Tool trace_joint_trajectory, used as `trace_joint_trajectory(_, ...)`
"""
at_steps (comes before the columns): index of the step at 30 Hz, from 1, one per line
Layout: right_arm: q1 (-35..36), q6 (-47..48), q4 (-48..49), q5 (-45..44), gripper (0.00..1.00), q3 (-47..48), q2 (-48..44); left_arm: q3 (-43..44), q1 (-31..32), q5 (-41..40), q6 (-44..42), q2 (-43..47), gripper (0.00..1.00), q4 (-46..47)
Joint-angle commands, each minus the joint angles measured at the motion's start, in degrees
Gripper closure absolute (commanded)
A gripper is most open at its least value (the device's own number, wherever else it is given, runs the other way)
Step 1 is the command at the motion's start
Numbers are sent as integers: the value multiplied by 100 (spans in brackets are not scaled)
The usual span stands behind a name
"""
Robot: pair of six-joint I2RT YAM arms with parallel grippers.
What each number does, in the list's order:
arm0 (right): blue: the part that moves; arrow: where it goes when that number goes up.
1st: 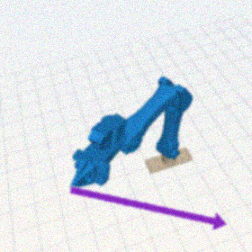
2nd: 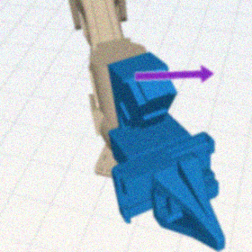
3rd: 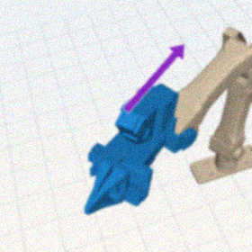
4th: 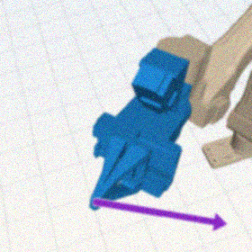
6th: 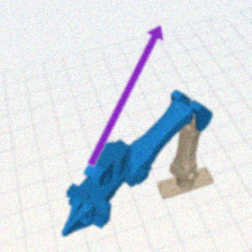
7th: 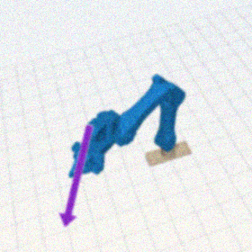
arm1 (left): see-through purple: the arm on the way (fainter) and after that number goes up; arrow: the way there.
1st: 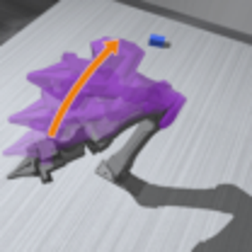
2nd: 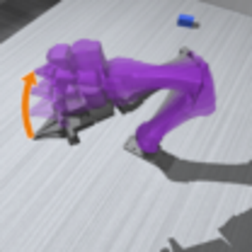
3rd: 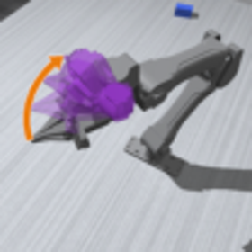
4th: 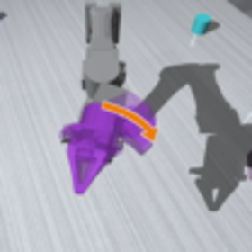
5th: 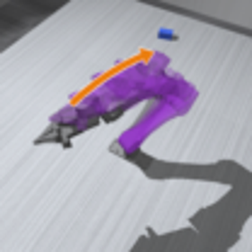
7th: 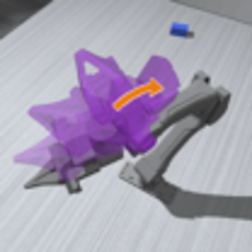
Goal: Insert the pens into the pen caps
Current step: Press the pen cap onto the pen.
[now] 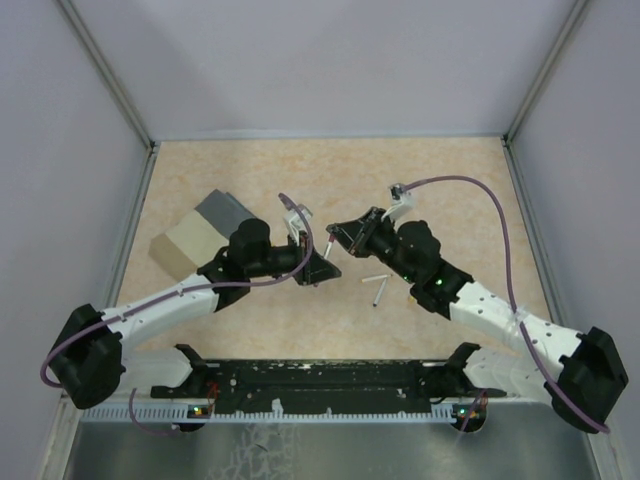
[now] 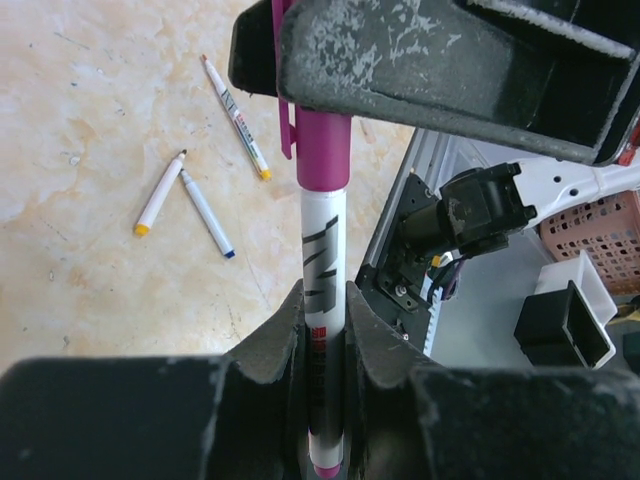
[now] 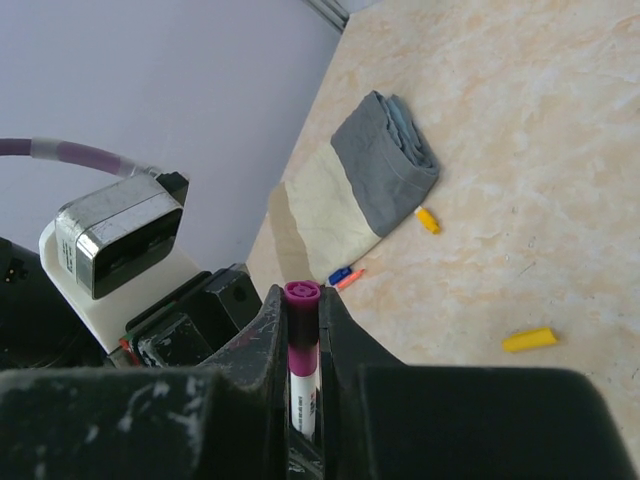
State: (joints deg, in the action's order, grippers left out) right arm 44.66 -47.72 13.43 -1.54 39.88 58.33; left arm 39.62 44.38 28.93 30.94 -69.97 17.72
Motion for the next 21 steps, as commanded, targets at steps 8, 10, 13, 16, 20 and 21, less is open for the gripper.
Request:
trace_joint_trajectory(8, 1477, -329, -61, 150, 100, -1167, 330, 861, -8, -817, -576, 239, 100, 571)
trace_joint_trajectory(10, 1758, -424, -33, 60, 100, -1328, 366, 878, -8, -929, -595, 273, 100, 712)
trace_joint_trajectory(13, 2144, -614, 154, -47, 100, -1551, 481, 971, -8, -1048, -582, 238, 100, 866)
trace_joint_trajectory(16, 2494, -800, 260, -177, 100, -1726, 614, 1135, -8, -1129, -591, 193, 100, 902)
trace_joint_trajectory(20, 2758, -878, 165, -371, 100, -1945, 643, 1340, -9, -1224, -593, 145, 100, 931)
trace_joint_trajectory(21, 2810, -894, 109, -436, 100, -2000, 610, 1391, -8, -1235, -599, 136, 100, 920)
